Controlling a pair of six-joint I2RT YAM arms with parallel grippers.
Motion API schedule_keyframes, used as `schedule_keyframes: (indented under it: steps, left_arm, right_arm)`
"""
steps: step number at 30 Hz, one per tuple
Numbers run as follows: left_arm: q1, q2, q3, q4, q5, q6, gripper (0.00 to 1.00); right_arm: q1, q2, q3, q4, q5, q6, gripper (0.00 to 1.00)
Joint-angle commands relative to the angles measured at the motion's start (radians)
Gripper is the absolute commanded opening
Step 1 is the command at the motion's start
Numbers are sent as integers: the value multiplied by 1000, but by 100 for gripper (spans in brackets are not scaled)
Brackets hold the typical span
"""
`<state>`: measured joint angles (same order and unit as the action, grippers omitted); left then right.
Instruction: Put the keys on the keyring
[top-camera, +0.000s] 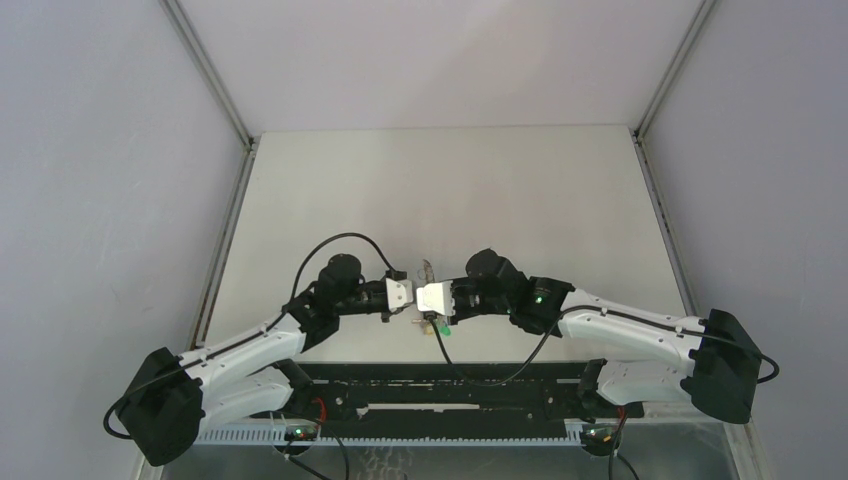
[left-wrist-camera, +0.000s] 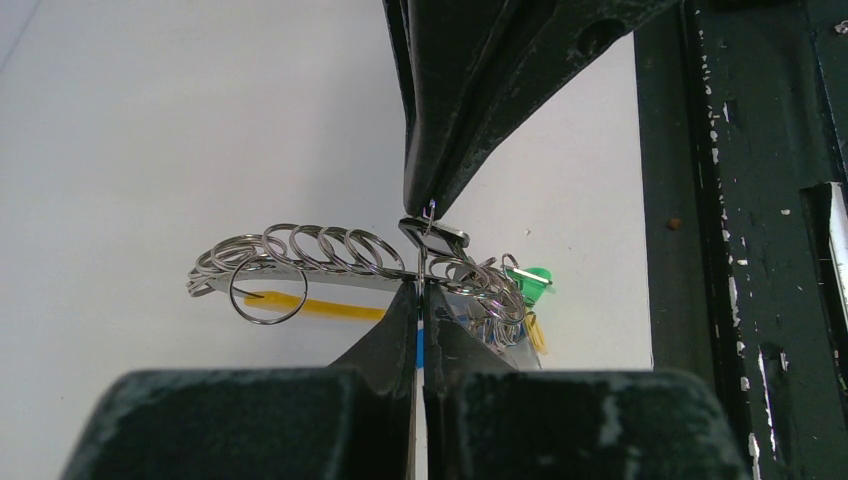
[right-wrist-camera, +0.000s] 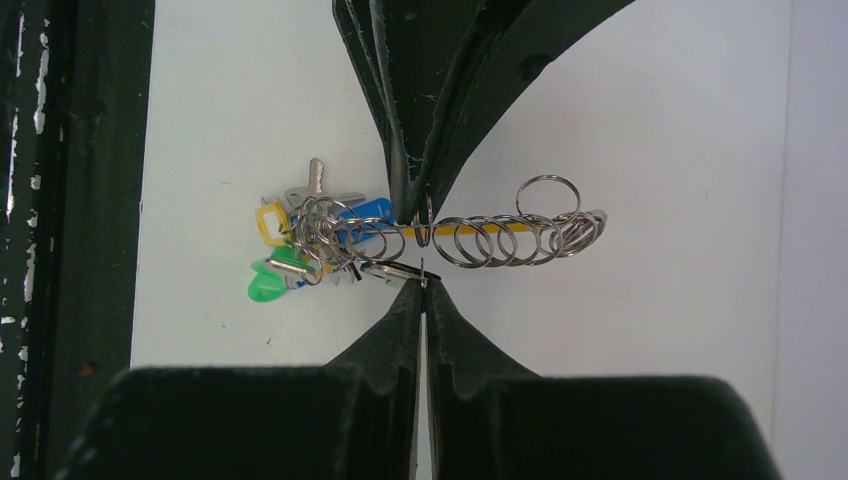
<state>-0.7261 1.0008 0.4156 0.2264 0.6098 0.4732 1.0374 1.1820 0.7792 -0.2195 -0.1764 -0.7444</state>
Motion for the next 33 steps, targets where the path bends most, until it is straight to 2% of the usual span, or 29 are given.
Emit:
schedule_keyframes:
  steps: [1, 33]
  left_arm:
    - [-4, -8, 26, 77, 22, 4, 0]
    - [-4, 0, 30, 77, 30, 5, 0]
  right_arm:
    - [19, 14, 52, 54, 13, -1, 0]
    - [23, 48, 80, 59, 35, 31, 0]
